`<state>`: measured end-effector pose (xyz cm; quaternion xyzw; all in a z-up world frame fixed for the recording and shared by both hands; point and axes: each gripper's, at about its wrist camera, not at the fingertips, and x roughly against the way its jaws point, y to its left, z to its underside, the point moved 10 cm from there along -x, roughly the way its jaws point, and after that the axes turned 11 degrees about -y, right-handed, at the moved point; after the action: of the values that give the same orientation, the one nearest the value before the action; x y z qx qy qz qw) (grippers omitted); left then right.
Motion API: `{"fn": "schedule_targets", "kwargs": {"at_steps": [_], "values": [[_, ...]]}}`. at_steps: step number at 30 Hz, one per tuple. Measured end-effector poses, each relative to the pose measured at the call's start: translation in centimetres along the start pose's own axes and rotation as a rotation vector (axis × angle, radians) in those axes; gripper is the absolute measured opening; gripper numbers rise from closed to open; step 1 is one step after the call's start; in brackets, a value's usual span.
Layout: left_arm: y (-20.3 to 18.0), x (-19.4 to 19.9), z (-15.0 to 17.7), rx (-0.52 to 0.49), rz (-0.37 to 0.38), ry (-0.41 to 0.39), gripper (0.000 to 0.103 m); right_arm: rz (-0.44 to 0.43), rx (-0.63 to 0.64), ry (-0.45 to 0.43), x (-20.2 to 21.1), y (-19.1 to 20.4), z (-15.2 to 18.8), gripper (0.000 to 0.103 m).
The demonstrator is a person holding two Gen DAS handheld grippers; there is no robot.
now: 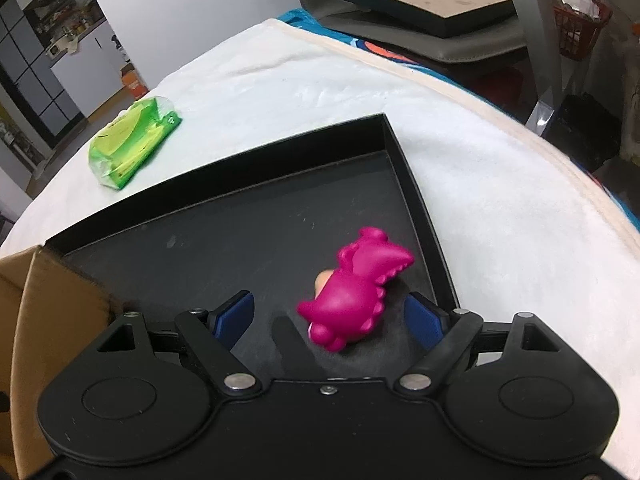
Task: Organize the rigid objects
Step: 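Move the right tool to the pink dinosaur toy and grasp it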
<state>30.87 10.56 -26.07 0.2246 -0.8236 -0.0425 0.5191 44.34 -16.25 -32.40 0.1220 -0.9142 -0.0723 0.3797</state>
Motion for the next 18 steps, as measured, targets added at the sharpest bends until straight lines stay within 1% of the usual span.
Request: {"fn": "schedule_targets", "kwargs": {"at_steps": [1,2,3,4,7,9,11,18], "values": [[0.0,0.1,-0.1,0.004,0.001,-0.002,0.051,0.002,0.009,-0.004,-0.1,0.0,-0.1,0.081],[0.0,0.1,-0.2,0.007,0.002,-0.003,0.051,0.012,0.029,-0.015,-0.1,0.0,-0.1,0.071],[0.0,0.1,-0.2,0.011,0.004,-0.003,0.051,0.019,0.048,-0.020,0.0,-0.1,-0.2,0.045],[0.0,0.1,-0.3,0.015,0.005,-0.004,0.051,0.017,0.062,-0.015,0.1,-0.1,-0.2,0.043],[0.1,0.3,-0.3,0.017,0.011,-0.014,0.051,-0.023,0.045,-0.002,0.9,-0.1,-0.1,0.042],[0.2,0.7,-0.3,0.023,0.024,-0.027,0.051,-0.017,0.064,-0.012,1.7,-0.1,0.0,0.042],[0.4,1.0,-0.2,0.032,0.040,-0.040,0.051,-0.029,0.054,-0.012,2.4,0.0,0.1,0.042],[1.1,1.8,0.0,0.050,0.086,-0.075,0.051,-0.051,0.092,-0.038,5.2,2.4,0.0,0.042]]}}
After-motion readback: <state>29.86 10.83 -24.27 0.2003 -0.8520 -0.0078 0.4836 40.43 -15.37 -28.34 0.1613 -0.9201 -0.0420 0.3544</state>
